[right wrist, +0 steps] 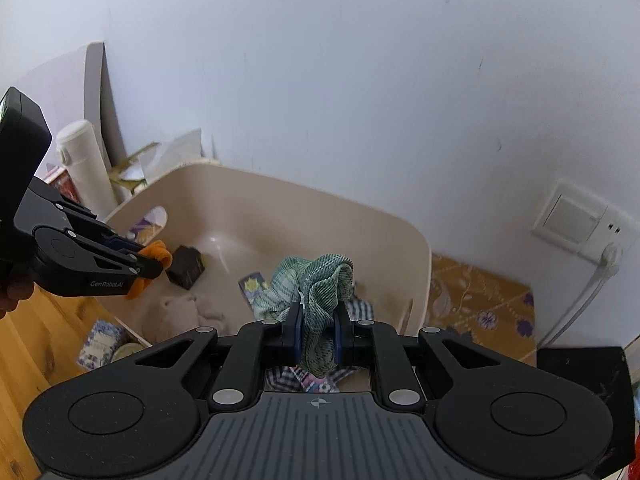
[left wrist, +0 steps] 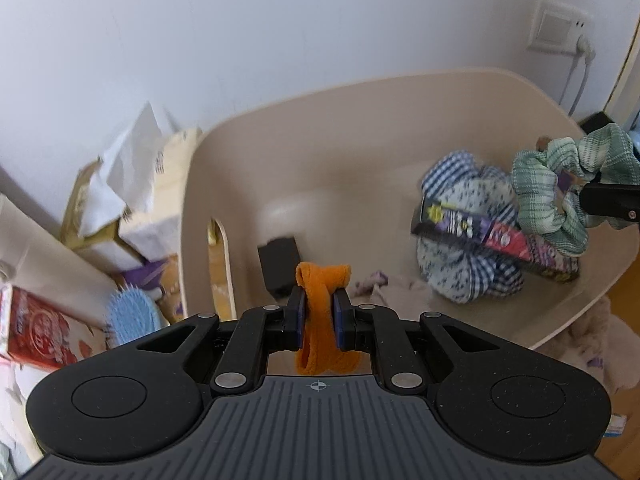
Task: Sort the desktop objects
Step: 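Carry the orange sock and green scrunchie into the basket with both grippers, then open both grippers and pull back toward the remaining items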
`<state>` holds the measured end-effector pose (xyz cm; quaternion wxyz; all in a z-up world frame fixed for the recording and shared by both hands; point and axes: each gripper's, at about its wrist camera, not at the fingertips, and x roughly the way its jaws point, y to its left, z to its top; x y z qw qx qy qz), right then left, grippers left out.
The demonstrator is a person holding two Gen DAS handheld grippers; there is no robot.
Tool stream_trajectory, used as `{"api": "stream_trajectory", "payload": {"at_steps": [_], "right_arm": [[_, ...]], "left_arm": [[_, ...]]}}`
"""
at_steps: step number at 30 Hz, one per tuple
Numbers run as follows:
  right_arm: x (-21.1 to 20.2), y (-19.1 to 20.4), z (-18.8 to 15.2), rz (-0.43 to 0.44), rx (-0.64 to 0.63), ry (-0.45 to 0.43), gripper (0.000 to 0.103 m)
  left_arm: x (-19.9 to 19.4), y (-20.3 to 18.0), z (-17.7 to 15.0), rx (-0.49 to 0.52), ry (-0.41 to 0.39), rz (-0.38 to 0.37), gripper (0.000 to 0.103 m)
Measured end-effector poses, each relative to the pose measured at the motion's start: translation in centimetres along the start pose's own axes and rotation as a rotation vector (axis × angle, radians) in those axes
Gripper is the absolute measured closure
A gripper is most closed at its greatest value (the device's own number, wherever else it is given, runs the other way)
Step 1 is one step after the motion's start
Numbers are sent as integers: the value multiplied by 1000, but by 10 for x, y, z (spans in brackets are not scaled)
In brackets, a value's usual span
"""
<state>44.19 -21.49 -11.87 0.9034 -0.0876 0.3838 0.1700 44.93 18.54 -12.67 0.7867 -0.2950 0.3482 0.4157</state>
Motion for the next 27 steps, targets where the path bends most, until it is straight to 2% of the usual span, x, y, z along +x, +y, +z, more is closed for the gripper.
{"api": "stream_trajectory", "payload": {"at_steps": [3, 5, 7, 8, 9, 10, 14, 16, 23, 25, 27], "right_arm": [[7, 1, -4, 14, 1, 29, 88], [9, 1, -7, 18, 0, 42, 87], [9, 2, -10, 16, 4, 45, 81], [7, 1, -10, 16, 8, 45, 74], [6, 0, -11, 16, 13, 42, 69], [4, 0, -11, 21, 23, 37, 65], [-7, 0, -12, 22, 31, 21, 57], [-13, 2, -13, 14, 25, 10, 46], [-39, 8, -15, 1, 37, -23, 30], [-47, 10, -16, -7, 38, -30, 19], [-55, 12, -18, -19, 39, -38, 13]], "left_arm": [[3, 1, -4, -15, 17, -2, 89], [3, 0, -6, -13, 17, 5, 82], [1, 1, -7, -14, 8, 11, 63], [-1, 1, -8, -19, -5, 15, 57], [-3, 1, -8, -25, -19, 19, 44], [-6, 2, -9, -31, -33, 23, 35], [-17, 2, -9, -49, -67, 35, 32], [-27, -1, -9, -51, -83, 38, 30], [-49, 2, -17, -74, -129, 48, 25], [-58, 2, -22, -85, -142, 56, 24], [-67, 2, -28, -93, -152, 68, 23]]}}
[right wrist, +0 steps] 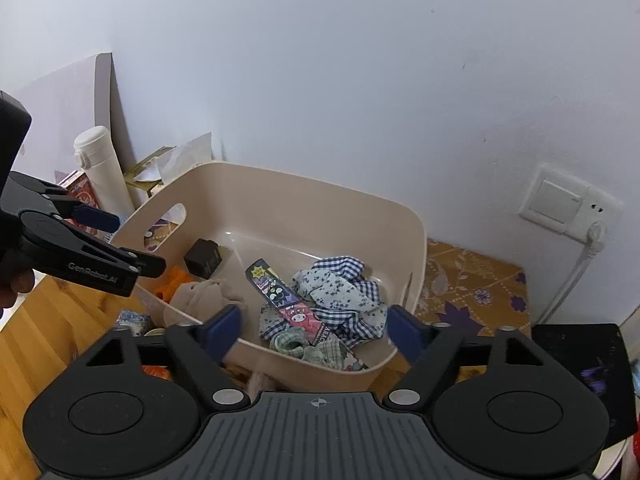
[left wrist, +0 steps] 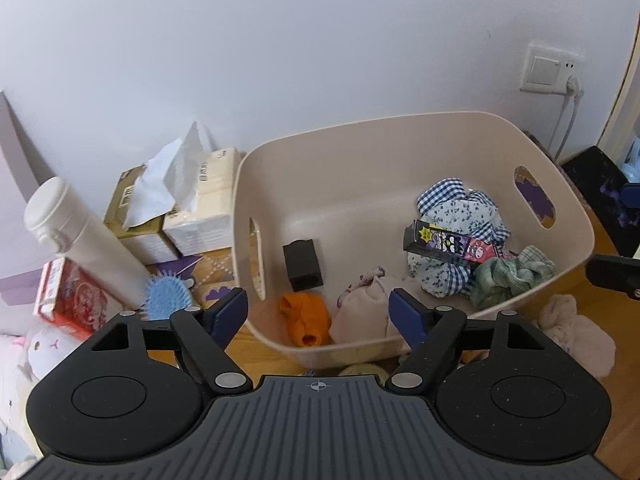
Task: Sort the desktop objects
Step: 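Open both grippers and pull back toward the remaining items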
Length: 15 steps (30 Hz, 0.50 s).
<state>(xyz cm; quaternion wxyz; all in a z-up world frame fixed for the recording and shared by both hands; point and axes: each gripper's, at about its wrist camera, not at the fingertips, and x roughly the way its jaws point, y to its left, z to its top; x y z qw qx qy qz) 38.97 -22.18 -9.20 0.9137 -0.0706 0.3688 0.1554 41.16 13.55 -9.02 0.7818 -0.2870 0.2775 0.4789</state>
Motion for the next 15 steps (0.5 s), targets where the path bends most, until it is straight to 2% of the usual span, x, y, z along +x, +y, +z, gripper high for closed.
{"api": "stream_trajectory", "payload": {"at_steps": [3, 6, 9, 12, 15], "right_arm": [[-10, 2, -4, -10, 6, -8, 8], [-19, 3, -9, -20, 11, -8, 8], [-27, 6, -18, -29, 11, 1, 7], [-33, 8, -30, -45, 13, 10, 0], [-36, 9, -45, -46, 21, 34, 0]], "left_arm": [[-10, 1, -9, -12, -8, 17, 21], [-17, 1, -20, -14, 2, 22, 21], [-21, 1, -33, -13, 21, 22, 20], [-24, -1, -49, -12, 42, 20, 20], [-24, -2, -65, -16, 68, 20, 20]]}}
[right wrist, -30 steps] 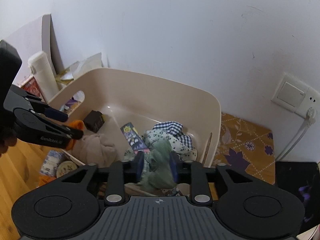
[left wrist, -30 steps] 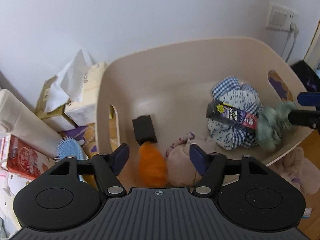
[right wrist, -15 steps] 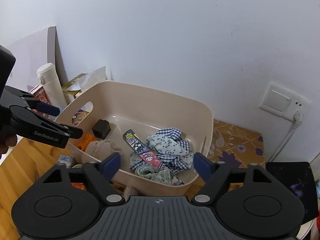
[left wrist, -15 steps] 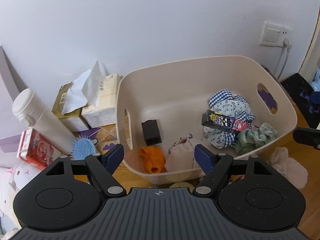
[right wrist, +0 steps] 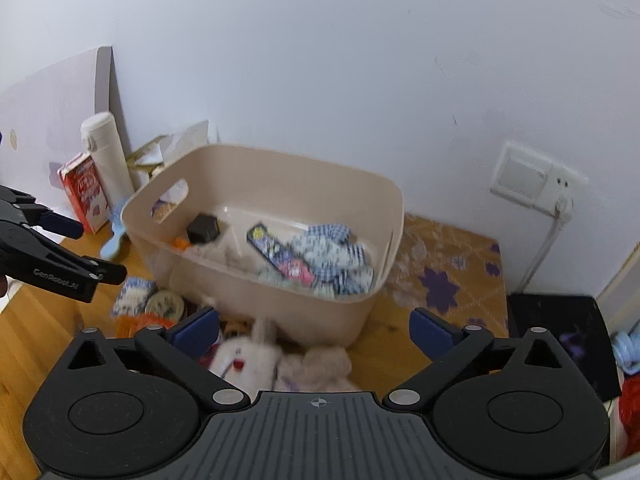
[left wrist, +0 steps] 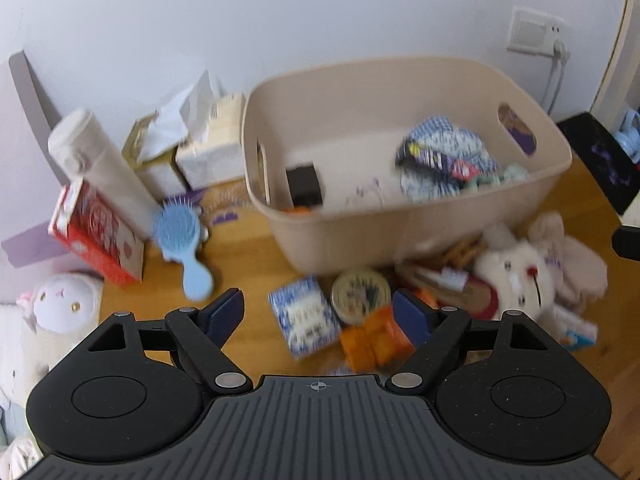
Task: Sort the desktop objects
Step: 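Open both grippers and pull back toward the remaining items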
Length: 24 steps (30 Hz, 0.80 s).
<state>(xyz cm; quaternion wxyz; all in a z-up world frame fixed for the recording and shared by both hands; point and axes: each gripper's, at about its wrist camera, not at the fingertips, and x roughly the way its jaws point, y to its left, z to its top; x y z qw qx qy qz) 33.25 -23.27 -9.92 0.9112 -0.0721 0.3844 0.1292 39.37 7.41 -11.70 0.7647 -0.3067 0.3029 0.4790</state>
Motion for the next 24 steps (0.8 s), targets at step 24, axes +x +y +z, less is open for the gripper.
{"api": "stream_trajectory", "payload": {"at_steps": [24], "right_arm": [[16, 25, -49, 40, -110, 103, 1]], "left_arm": [[23, -20, -52, -56, 139, 20, 20]]}}
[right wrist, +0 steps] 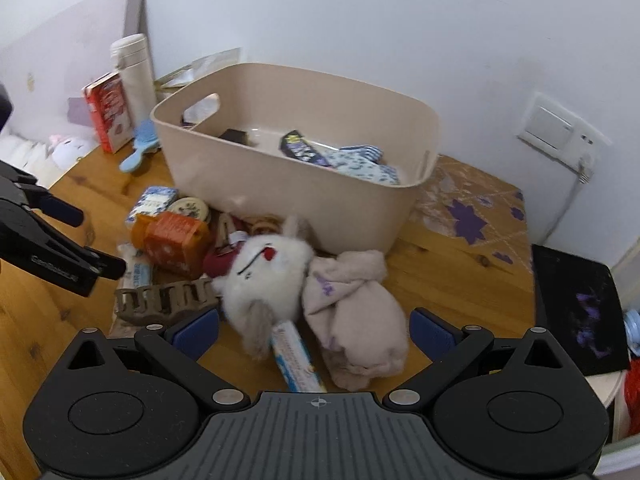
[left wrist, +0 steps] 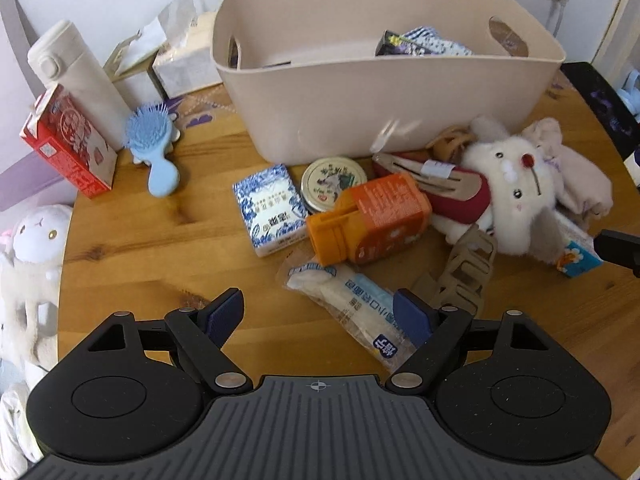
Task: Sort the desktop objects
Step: 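Open both grippers and pull back toward the remaining items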
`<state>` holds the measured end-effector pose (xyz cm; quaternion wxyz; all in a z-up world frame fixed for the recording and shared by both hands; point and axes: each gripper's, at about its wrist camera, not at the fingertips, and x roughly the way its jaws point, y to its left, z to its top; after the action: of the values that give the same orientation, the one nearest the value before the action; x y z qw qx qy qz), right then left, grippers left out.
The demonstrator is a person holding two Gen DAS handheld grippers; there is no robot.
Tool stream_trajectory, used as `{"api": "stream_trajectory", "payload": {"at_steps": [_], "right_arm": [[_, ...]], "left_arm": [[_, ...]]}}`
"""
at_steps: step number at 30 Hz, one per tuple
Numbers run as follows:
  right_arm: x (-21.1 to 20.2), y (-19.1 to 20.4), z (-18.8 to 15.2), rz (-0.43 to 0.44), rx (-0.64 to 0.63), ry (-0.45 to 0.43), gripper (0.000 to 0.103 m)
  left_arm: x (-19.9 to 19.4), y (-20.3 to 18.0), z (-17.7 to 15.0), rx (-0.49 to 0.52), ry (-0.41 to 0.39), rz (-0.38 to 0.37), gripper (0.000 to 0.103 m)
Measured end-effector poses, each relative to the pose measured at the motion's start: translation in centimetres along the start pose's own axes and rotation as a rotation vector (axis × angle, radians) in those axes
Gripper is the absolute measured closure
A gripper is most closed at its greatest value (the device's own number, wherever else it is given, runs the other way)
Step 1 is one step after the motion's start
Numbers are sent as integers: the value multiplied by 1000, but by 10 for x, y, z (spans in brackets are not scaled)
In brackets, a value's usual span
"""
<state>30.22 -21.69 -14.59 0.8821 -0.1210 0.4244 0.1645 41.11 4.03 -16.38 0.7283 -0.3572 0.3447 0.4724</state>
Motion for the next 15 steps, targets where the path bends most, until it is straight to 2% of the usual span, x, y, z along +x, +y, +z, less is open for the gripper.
{"api": "stream_trajectory", "payload": {"at_steps": [7, 15], "right_arm": [[20, 12, 8, 35, -100, 13, 13], [42, 19, 18, 73, -163, 30, 21]], "left_arm": [[16, 7, 0, -77, 52, -10, 20], [30, 11, 3, -137, 74, -42, 20]]}}
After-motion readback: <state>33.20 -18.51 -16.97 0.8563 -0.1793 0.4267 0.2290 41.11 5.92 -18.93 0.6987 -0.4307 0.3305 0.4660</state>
